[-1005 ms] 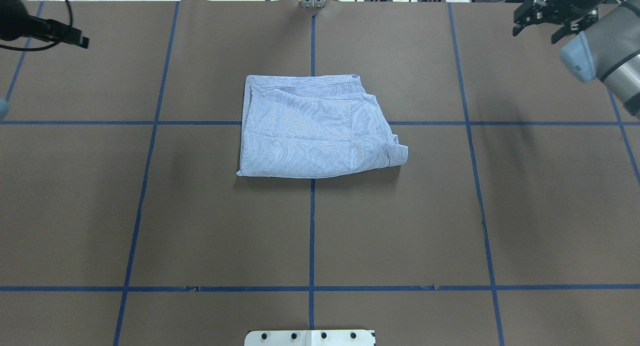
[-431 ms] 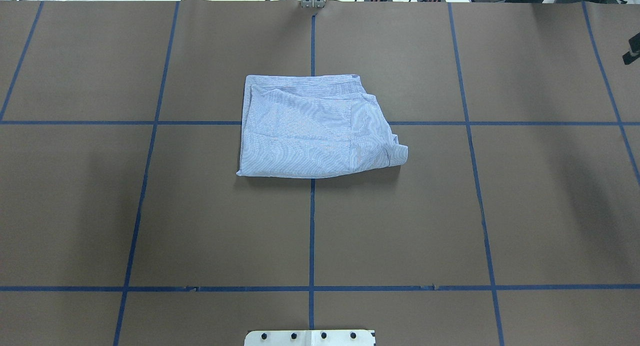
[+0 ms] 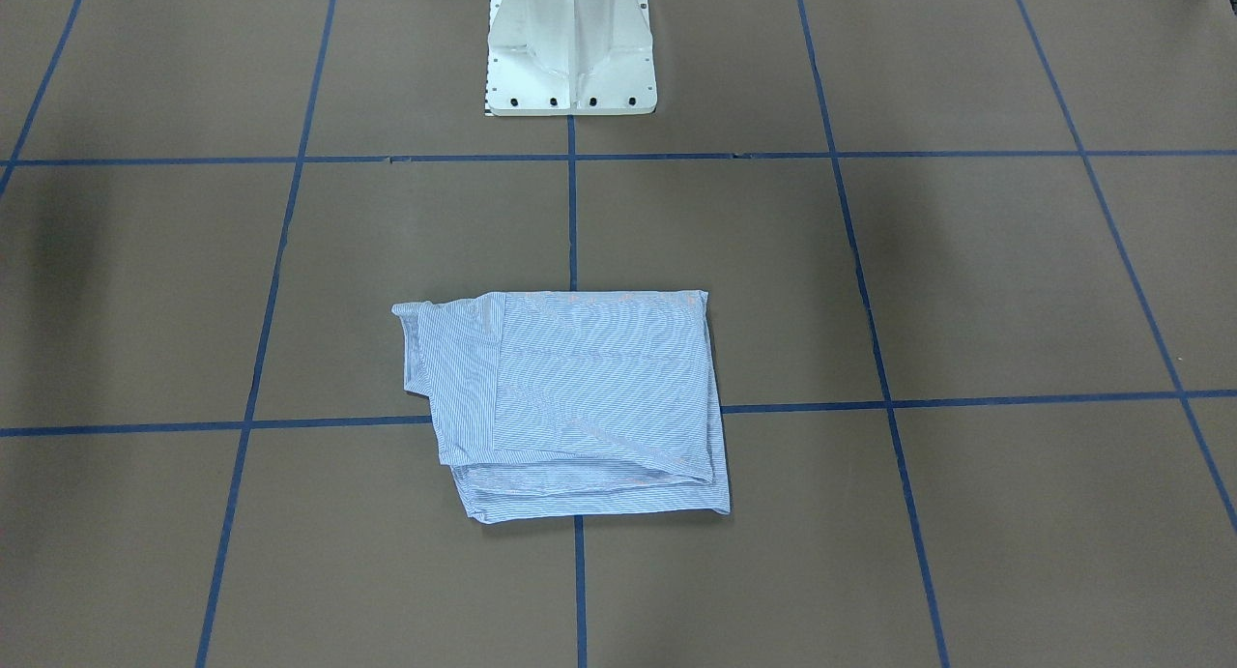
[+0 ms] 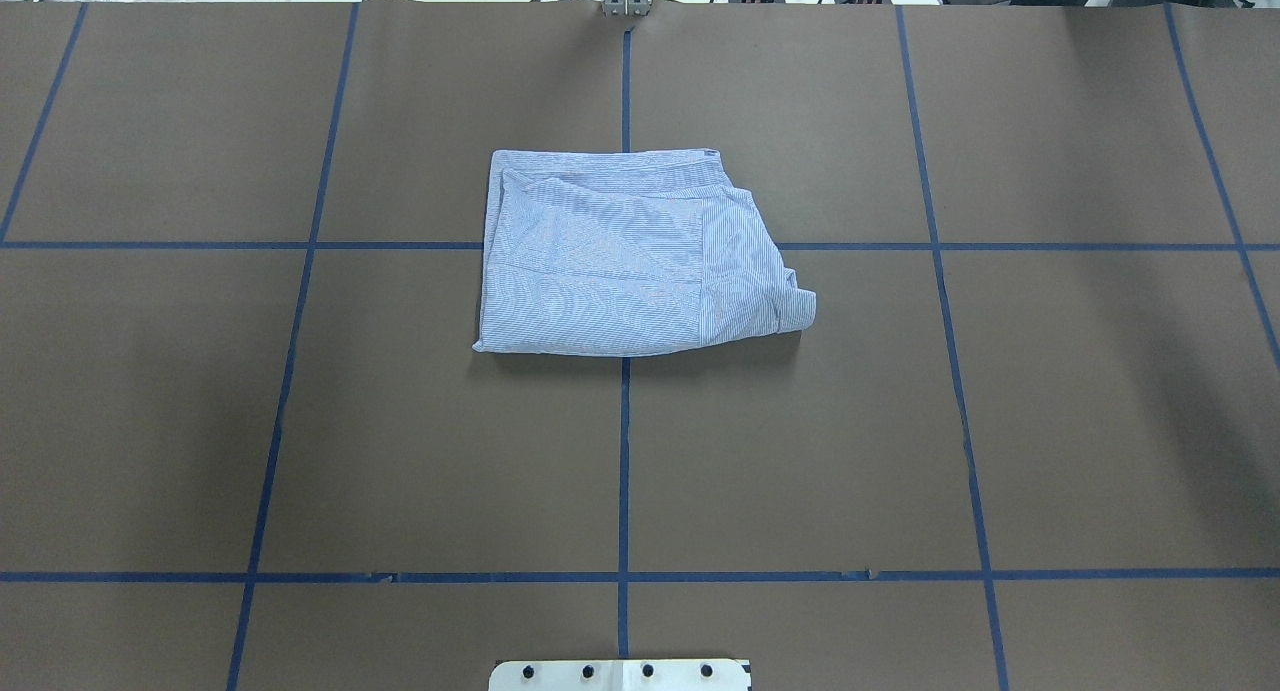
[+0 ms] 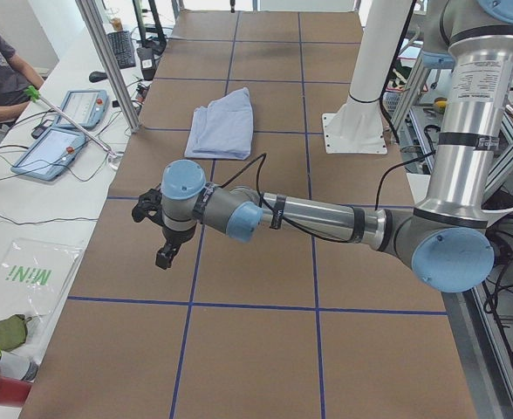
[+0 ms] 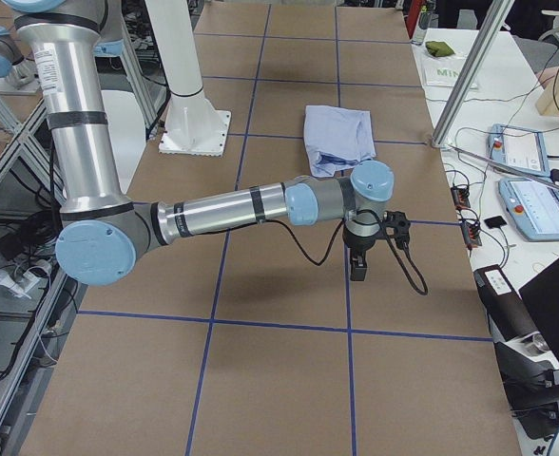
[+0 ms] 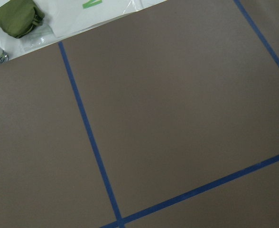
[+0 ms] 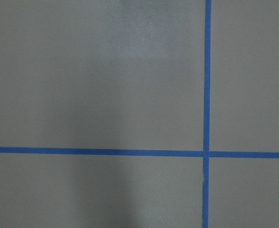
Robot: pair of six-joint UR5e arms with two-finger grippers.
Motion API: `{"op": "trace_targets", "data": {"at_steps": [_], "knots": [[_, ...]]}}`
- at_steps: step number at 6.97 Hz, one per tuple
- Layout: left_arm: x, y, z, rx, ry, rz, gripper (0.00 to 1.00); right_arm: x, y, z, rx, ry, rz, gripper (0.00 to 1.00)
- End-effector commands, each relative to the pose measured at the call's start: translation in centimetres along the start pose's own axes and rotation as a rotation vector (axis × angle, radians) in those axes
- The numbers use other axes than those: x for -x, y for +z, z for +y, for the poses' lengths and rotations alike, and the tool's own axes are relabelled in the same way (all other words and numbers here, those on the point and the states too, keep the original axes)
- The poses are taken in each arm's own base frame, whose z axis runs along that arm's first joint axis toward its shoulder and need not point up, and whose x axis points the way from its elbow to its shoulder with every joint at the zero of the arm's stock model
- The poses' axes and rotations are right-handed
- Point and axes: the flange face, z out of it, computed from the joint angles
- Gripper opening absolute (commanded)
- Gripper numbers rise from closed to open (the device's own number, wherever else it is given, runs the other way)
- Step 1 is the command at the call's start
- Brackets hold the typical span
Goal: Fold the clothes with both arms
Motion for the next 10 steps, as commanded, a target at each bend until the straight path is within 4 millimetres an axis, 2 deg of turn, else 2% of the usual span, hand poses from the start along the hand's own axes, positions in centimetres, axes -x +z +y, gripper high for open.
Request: {"op": "trace_targets", "data": {"at_steps": [1, 3, 4, 6, 9, 10], "knots": [[0.2, 0.0, 0.4, 0.006, -0.007, 0.007, 0.99, 0.2, -0.2, 0.0, -0.008, -0.005, 0.003, 1.0], [0.5, 0.3, 1.0, 0.015, -0.017, 0.006, 0.99, -0.3, 0.4, 0.3, 0.001, 0.006, 0.006, 1.0], [0.5, 0.1, 1.0, 0.009, -0.022, 0.004, 1.0, 0.9, -0.5, -0.2, -0.006, 0.006, -0.023, 1.0], [0.6, 0.4, 0.8, 0.014, -0.028, 0.0, 1.0, 0.9, -0.3, 0.1, 0.002, 0.007, -0.038, 1.0], [0.9, 0.8, 0.9, 0.024, -0.036, 0.004, 1.0, -0.1, 1.1, 1.7, 0.032, 0.008, -0.056, 1.0], [0.9, 0.8, 1.1, 0.027, -0.039, 0.009, 1.0, 1.2, 2.4, 1.9, 0.06, 0.001, -0.053, 1.0]]}}
